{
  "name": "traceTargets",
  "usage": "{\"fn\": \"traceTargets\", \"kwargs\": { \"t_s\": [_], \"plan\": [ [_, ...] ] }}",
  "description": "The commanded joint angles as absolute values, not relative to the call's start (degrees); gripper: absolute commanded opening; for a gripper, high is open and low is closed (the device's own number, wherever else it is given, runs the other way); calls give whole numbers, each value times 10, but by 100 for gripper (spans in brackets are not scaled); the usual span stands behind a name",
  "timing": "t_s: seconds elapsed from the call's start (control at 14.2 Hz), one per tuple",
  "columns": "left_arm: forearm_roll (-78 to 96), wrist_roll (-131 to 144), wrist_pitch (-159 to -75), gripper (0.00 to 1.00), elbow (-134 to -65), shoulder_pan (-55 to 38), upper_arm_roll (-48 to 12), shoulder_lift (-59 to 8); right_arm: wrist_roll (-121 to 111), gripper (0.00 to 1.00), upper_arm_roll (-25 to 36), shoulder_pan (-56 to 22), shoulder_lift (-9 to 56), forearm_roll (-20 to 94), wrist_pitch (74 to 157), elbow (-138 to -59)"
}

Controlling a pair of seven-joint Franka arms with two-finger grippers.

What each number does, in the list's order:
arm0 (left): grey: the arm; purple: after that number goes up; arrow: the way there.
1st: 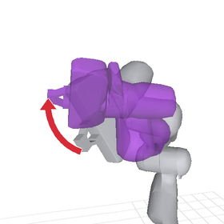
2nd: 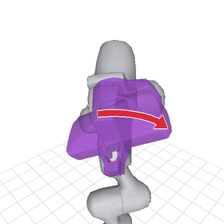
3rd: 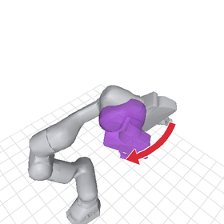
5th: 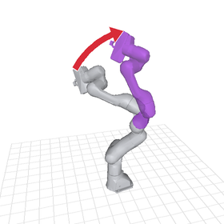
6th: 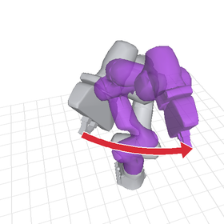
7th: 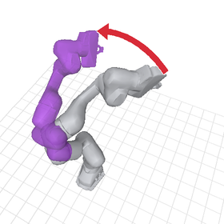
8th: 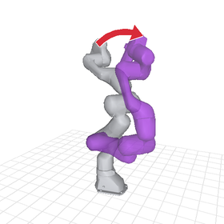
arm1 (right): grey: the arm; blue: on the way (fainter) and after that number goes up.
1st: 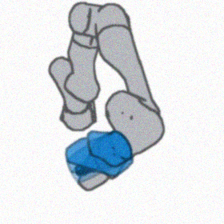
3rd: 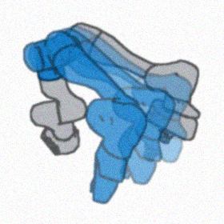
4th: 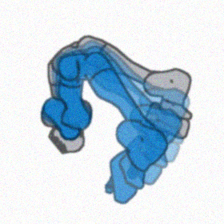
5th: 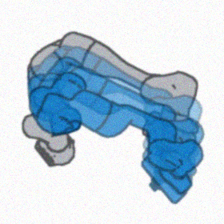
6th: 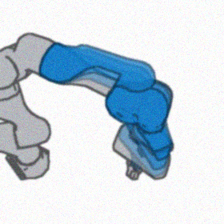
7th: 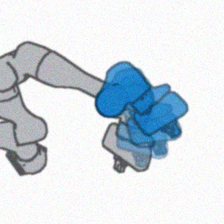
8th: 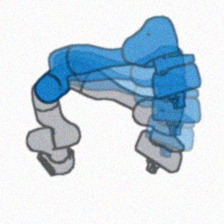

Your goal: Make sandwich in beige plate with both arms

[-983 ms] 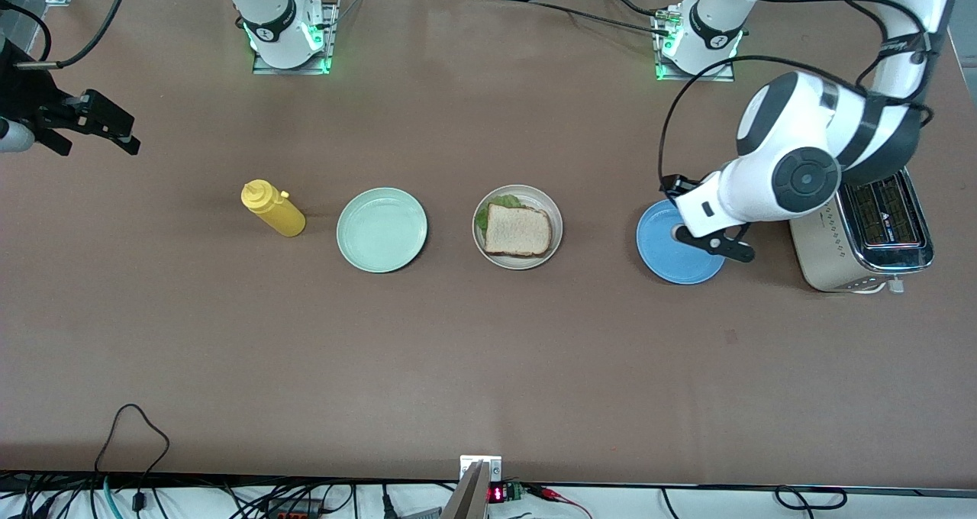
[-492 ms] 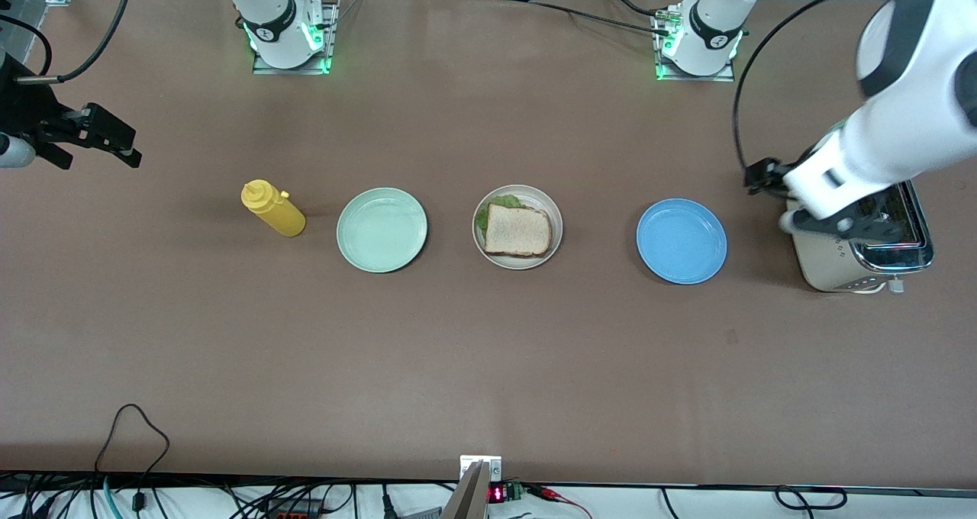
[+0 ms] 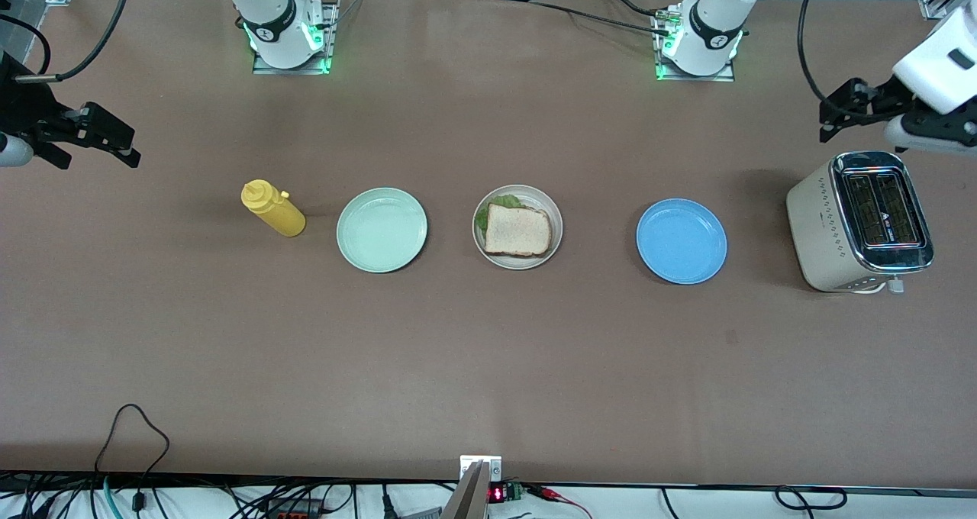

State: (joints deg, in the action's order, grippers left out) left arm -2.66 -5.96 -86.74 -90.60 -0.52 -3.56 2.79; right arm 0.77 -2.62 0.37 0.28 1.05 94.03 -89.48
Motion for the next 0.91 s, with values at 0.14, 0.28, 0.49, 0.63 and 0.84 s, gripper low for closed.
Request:
{"fn": "traceTargets", "kwargs": {
  "t_s": [0.14, 0.28, 0.49, 0.63, 0.84],
  "plan": [
    [-17, -66, -873, 100, -924, -18, -20, 34, 3, 100, -29, 5, 4, 14, 931, -884],
    [-17, -66, -873, 100, -923, -18, -19, 34, 3, 100, -29, 5, 4, 14, 931, -884],
    [-17, -67, -872, 100, -924, -18, -19, 35, 3, 100, -29, 5, 4, 14, 931, -884],
    [-17, -66, -872, 100, -924, -18, -18, 35, 3, 100, -29, 5, 4, 14, 930, -884],
    [-17, -66, -867, 100, -923, -18, -18, 35, 3, 100, -29, 6, 4, 14, 929, -884]
  ]
}}
